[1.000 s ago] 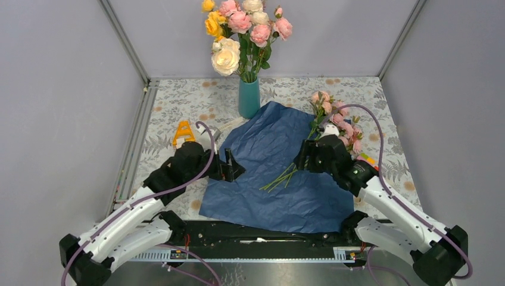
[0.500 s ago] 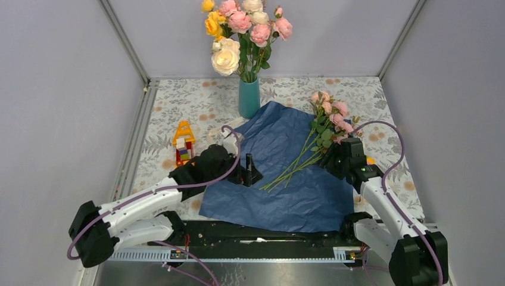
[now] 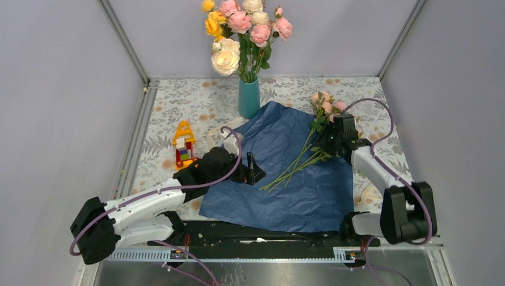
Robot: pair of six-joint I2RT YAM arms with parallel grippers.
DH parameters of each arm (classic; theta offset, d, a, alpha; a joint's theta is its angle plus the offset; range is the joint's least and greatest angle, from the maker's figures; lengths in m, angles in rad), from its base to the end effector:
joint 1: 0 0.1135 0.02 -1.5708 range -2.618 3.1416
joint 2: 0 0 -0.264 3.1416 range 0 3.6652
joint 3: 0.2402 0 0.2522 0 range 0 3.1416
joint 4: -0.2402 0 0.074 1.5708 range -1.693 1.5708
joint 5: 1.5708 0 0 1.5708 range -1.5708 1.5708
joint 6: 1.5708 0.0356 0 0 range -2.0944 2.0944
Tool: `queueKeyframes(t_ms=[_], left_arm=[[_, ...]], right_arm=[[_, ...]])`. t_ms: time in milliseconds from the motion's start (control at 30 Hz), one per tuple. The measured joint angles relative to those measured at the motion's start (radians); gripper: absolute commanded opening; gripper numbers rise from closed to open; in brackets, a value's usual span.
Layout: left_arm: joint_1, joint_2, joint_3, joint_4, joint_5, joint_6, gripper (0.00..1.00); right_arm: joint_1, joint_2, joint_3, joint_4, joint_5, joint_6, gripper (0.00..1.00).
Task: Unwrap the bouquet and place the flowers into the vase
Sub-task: Pick up the fake flower from the wrapping paper.
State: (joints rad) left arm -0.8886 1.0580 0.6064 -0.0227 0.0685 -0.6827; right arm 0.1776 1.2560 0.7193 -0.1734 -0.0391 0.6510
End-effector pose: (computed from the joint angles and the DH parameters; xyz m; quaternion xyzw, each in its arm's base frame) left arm 0.1460 -0.1835 0.2406 0.1054 0.8466 -0.3891 0.3476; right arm 0.2582 0.0478 0.2194 0.2052 0.8852 0.1842 0.3747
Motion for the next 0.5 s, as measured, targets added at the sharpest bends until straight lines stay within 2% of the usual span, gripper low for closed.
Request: queueKeyframes(t_ms=[267, 500], left_arm=[[0.003, -0.078, -0.030, -0.016, -0.038, -0.008, 0.87], [0.022, -0.127, -0.045, -0.043, -0.046, -0.016, 0.88]], right_arm=[[0.006, 0.286, 0.222, 0.020, 0.023, -0.035, 0.47], [0.006, 0.447, 0.373, -0.022, 0.072, -0.056, 0.45]])
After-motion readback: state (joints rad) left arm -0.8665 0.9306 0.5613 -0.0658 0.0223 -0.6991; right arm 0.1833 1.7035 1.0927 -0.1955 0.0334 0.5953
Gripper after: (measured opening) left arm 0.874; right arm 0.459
